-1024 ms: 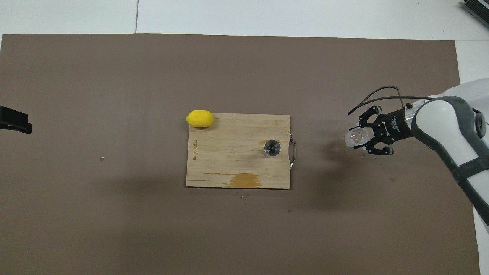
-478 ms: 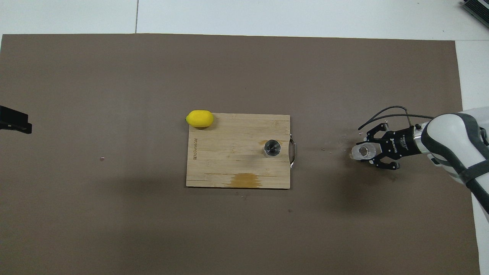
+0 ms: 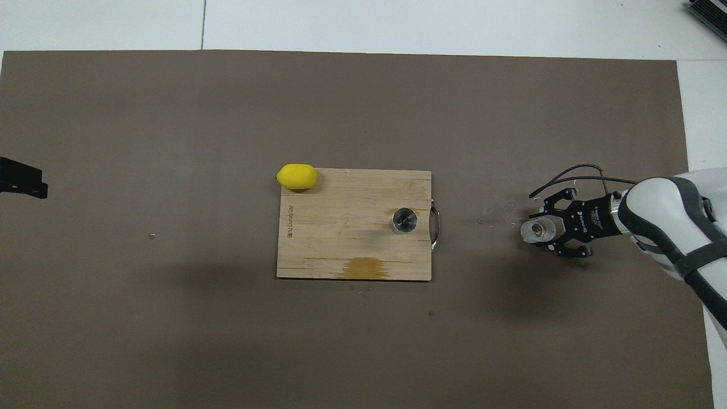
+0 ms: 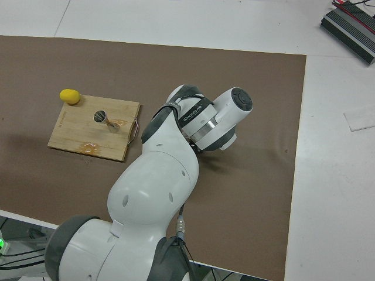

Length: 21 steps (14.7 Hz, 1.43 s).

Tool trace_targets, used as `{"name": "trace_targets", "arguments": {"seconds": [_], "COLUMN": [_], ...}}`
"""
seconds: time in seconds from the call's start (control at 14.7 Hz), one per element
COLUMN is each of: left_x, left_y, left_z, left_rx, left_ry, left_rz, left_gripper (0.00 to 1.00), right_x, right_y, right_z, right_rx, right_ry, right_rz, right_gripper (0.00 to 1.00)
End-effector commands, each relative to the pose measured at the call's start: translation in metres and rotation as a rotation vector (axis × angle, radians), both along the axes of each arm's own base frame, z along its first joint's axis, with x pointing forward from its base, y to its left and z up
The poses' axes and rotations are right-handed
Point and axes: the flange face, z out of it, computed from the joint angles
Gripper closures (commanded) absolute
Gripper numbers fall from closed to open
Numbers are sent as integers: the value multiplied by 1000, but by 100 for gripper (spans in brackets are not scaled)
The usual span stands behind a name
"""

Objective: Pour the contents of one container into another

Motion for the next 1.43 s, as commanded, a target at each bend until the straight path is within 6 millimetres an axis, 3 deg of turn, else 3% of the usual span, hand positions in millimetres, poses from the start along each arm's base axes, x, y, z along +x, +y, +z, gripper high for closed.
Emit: {"name": "trace_targets", "arguments": {"seconds": [0.0,0.2,0.34,0.68,0.82,0.96,1.23,1.36], "left_x": [-2,-3,-3,-3,-3,-2,-3,-4], "left_y": [-5,-5,-5,-8,-10,-21,-53,-62], "left_z": [3,3,3,4,4,4,3,5], "left_rx": [-8,-8,-8,-9,-33,-58,-60,-59], "left_ry": [-13,-15,-15,-13,-13,-14,-3,-1], "left_rz": [11,11,11,18,25,47,16,9], "left_gripper": [0,0,0,0,0,0,0,0], "right_x": [-6,-10,-17,-14,-12,-10,9,15], "right_y": [-4,-5,4,54,86,102,101,96], "right_z": [30,53,64,101,125,156,227,250], "right_rx": [-14,-97,-145,-296,-334,-335,-403,-429], "right_ry": [-65,-93,-92,-155,-230,-324,-392,-428], "right_rz": [15,112,301,668,838,980,1140,1184], "right_gripper": [1,1,1,1,1,0,0,0]}}
